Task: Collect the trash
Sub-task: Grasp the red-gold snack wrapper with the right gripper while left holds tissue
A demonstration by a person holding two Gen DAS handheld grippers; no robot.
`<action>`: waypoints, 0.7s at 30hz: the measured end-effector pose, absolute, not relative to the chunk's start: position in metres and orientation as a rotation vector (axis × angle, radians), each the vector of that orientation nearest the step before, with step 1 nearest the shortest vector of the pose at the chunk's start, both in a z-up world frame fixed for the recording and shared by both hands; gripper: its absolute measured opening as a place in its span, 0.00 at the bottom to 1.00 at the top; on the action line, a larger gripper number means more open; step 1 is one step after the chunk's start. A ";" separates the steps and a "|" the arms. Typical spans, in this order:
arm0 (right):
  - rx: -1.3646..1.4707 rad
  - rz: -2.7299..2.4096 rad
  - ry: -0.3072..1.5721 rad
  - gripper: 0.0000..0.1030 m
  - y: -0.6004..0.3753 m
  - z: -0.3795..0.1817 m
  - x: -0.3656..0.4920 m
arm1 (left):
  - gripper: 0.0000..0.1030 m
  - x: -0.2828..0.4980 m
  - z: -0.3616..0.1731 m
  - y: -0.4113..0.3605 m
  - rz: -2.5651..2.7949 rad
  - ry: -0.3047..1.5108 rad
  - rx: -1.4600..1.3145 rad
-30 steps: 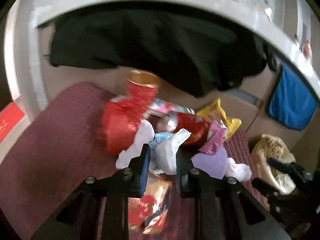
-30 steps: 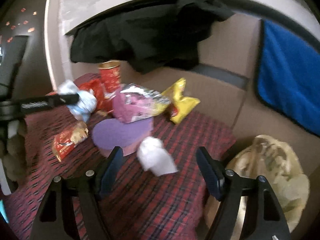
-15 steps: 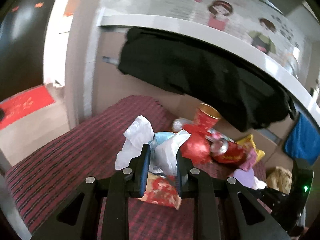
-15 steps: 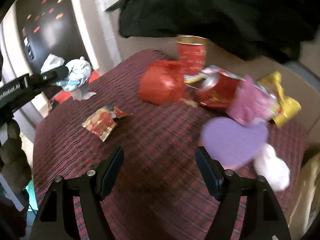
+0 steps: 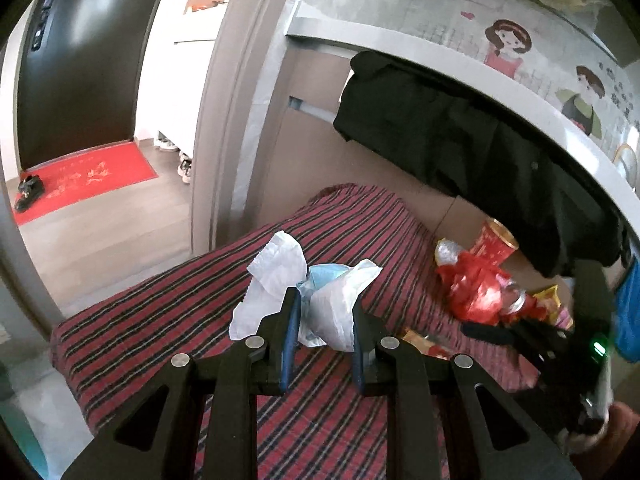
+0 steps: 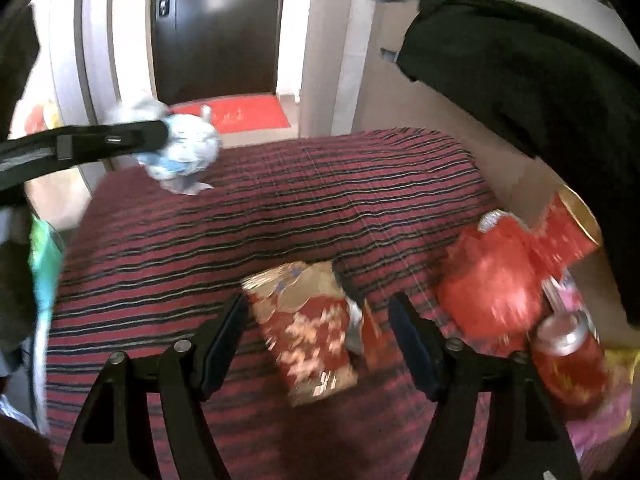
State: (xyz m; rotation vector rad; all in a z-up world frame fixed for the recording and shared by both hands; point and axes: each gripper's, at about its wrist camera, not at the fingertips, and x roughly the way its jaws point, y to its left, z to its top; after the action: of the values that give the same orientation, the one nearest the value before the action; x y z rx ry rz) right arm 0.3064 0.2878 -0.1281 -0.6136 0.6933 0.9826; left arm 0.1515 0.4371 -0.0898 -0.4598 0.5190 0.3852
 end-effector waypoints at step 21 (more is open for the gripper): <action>-0.396 0.926 0.812 0.07 0.241 -0.113 0.328 | 0.22 0.166 -0.073 0.396 0.303 0.538 -0.382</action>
State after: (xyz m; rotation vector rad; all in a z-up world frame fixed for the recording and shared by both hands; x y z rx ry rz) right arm 0.3283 0.2411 -0.1127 -0.3961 0.8124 0.9262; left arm 0.1663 0.3955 -0.0726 -0.3822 0.5385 0.3027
